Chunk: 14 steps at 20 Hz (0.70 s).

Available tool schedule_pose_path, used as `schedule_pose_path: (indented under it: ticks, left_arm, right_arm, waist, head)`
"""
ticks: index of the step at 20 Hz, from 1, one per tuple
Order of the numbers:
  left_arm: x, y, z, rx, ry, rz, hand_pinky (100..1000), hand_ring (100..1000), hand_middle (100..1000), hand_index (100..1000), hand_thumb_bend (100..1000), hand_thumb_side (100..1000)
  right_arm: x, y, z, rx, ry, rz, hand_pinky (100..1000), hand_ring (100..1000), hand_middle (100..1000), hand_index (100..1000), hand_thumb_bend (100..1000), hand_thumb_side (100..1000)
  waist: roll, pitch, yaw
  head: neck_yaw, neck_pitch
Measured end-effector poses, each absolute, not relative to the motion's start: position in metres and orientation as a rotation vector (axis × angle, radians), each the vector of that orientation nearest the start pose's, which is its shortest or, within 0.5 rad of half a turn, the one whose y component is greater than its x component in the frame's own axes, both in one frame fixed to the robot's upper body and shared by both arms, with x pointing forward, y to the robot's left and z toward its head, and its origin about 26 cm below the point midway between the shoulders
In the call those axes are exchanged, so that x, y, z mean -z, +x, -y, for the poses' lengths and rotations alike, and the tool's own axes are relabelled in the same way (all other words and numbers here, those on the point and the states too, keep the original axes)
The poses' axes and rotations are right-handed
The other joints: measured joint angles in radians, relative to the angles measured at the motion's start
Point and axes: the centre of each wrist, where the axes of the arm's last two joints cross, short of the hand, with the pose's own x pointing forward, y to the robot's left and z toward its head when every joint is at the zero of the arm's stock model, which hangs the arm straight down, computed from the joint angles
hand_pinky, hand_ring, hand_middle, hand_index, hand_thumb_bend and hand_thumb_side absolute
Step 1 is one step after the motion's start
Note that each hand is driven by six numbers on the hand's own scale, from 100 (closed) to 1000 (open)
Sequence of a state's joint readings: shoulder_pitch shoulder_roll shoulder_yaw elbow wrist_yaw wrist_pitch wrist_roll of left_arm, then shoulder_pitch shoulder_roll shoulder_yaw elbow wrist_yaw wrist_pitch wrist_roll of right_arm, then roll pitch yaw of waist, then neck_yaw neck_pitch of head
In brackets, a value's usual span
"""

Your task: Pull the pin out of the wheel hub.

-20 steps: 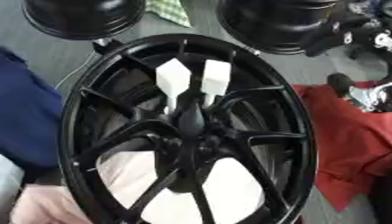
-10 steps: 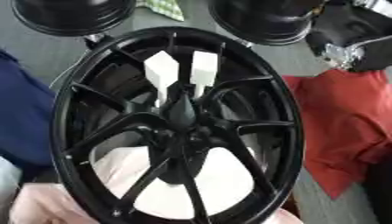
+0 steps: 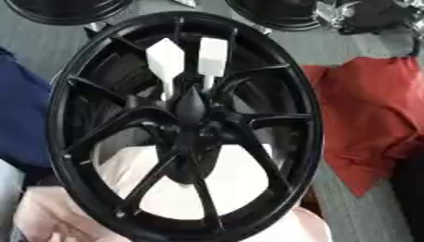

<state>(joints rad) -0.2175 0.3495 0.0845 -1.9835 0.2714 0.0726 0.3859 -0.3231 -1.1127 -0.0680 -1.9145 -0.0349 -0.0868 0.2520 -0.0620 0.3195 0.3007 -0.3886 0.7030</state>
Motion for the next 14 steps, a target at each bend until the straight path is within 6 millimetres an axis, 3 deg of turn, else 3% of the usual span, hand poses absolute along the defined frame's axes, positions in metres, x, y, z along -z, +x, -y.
schedule_pose_path:
  ticks: [4, 10, 14]
  left_arm:
    - [-0.182, 0.294, -0.293, -0.266, 0.204, 2.102, 682, 492, 546, 701, 535, 446]
    - [-0.180, 0.299, -0.293, -0.282, 0.187, 2.085, 682, 492, 546, 701, 534, 447]
    - [-0.177, 0.302, -0.294, -0.288, 0.184, 2.068, 682, 492, 546, 702, 534, 448]
  right_arm:
    - [-0.320, 0.283, 0.356, -1.299, -0.722, 1.940, 768, 827, 816, 805, 100, 560]
    - [-0.323, 0.282, 0.339, -1.359, -0.741, 1.909, 786, 844, 828, 820, 100, 569]
    - [-0.318, 0.284, 0.335, -1.386, -0.760, 1.858, 789, 845, 828, 821, 100, 569]
  waist:
    - [0.004, 0.000, 0.003]
    - [0.010, 0.000, 0.013]
    - [0.011, 0.000, 0.013]
  head:
    - [0.000, -0.006]
    - [0.004, -0.054]
    - [0.008, -0.064]
